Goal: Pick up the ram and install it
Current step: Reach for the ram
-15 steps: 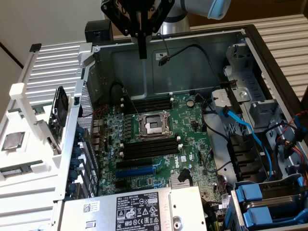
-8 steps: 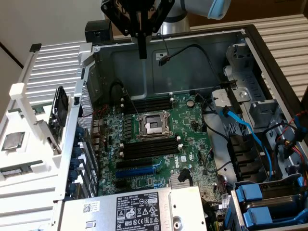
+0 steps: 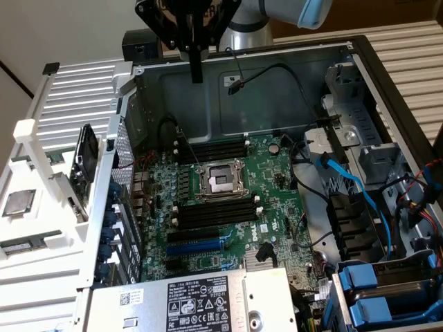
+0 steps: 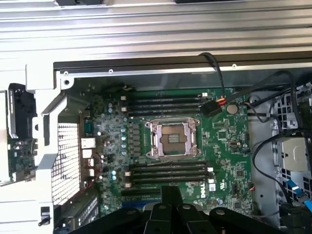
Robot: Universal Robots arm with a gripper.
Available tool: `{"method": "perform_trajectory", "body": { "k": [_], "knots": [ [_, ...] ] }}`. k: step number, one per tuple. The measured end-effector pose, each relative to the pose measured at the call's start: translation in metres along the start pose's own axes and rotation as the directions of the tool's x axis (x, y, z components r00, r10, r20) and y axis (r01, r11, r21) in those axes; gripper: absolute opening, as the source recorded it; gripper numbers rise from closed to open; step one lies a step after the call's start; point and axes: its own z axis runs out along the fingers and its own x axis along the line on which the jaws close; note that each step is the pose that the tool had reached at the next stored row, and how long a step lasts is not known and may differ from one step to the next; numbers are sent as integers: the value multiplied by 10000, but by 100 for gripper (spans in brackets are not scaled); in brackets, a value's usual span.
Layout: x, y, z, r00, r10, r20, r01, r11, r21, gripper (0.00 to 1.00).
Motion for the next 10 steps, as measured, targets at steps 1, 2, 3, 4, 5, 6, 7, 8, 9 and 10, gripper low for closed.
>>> {"method": "perform_trajectory", "body": {
  "k": [1,2,3,4,5,6,7,8,9,10],
  "knots": [
    [18,-1,-2,10000,-1,0,1,10000,0,11],
    [35,-2,-2,10000,-1,0,1,10000,-1,11],
    [50,-4,-3,10000,-1,1,1,10000,-1,11],
    [115,-8,-4,10000,-1,3,1,10000,-2,11],
    [145,-10,-5,10000,-1,10,1,10000,-2,11],
    [230,-16,-7,10000,-4,32,4,10000,-3,11],
    [274,-19,-8,10000,-3,37,3,10000,-3,11],
    [319,-23,-9,10000,-3,36,3,10000,-2,11],
    [455,-32,-12,10000,-2,37,2,10000,-3,11],
    [500,-35,-13,10000,-3,37,3,10000,-3,11]
  ]
}}
